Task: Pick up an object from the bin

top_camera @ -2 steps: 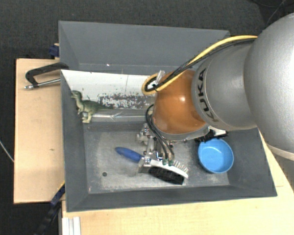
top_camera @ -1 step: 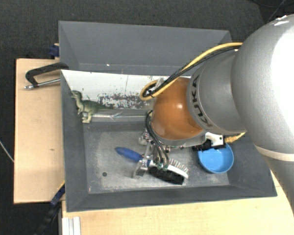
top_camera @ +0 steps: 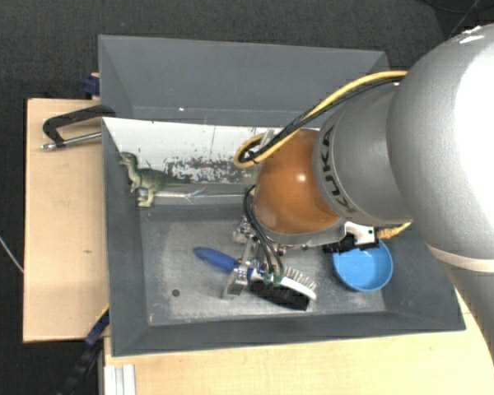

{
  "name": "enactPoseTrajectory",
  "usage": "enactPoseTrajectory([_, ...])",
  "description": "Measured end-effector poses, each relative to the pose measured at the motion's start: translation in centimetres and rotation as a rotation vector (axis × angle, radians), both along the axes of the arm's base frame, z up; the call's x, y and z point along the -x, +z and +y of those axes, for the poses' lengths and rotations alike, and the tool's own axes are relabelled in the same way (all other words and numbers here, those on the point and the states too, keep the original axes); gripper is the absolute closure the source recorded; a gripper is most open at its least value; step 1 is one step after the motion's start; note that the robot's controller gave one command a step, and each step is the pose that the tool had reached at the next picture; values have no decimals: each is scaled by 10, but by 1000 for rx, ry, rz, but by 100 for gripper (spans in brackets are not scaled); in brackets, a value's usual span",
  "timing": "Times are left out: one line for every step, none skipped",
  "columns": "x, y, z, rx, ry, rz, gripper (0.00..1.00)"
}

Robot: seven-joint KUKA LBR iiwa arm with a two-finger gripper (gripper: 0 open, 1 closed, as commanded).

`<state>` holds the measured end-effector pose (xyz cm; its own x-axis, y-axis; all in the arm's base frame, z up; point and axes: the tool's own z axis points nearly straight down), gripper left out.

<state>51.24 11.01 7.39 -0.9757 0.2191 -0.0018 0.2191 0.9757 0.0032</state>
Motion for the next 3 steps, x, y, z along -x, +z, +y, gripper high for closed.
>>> enactPoseTrajectory([0,3,2,-2,1,7,100])
enactPoseTrajectory([-1,26,2,0,1,-3,100])
enactPoseTrajectory([-3,114,3,-1,3,-9,100])
